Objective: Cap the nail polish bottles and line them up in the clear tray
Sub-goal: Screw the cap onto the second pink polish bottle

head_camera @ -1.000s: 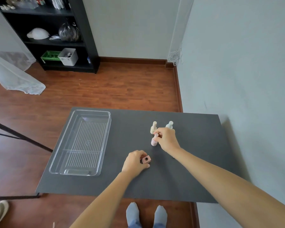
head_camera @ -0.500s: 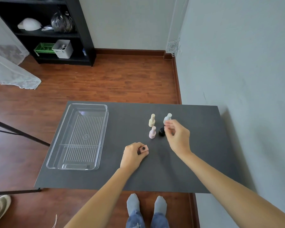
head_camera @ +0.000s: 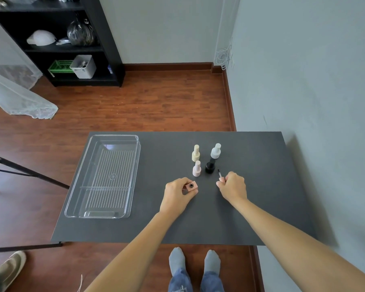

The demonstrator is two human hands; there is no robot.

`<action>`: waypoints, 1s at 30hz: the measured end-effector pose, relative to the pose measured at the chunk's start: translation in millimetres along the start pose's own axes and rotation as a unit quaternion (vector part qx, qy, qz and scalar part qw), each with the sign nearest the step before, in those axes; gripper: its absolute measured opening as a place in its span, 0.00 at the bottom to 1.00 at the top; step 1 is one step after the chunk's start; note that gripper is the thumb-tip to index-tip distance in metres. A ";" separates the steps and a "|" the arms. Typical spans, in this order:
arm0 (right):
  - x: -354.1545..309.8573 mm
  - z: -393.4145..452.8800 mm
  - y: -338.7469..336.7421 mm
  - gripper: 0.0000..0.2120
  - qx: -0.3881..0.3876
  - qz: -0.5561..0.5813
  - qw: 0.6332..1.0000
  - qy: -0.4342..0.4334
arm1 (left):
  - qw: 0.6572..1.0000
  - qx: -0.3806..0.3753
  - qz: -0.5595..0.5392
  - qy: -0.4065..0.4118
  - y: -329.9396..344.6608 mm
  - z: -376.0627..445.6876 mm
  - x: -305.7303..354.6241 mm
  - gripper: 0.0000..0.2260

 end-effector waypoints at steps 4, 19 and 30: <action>-1.1 1.8 -11.4 0.11 0.011 0.036 0.999 -0.016 | 1.000 -0.006 -0.013 0.012 -7.4 3.5 21.6 0.02; -114.0 -32.4 -241.4 0.07 0.073 0.325 0.920 -0.208 | 0.983 0.023 -0.116 0.143 -73.3 45.4 192.5 0.04; -199.2 -76.0 -364.6 0.08 0.084 0.453 0.801 -0.383 | 0.954 0.092 -0.162 0.236 -118.5 44.6 301.8 0.06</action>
Point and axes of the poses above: each hand's wrist, its own z-axis towards the middle knuckle, its own y-axis out of the palm, x = y × z, the point moved 5 cm from there along z, towards the middle knuckle, and after that the axes turned 11 degrees about -z, right-handed, at the moved point
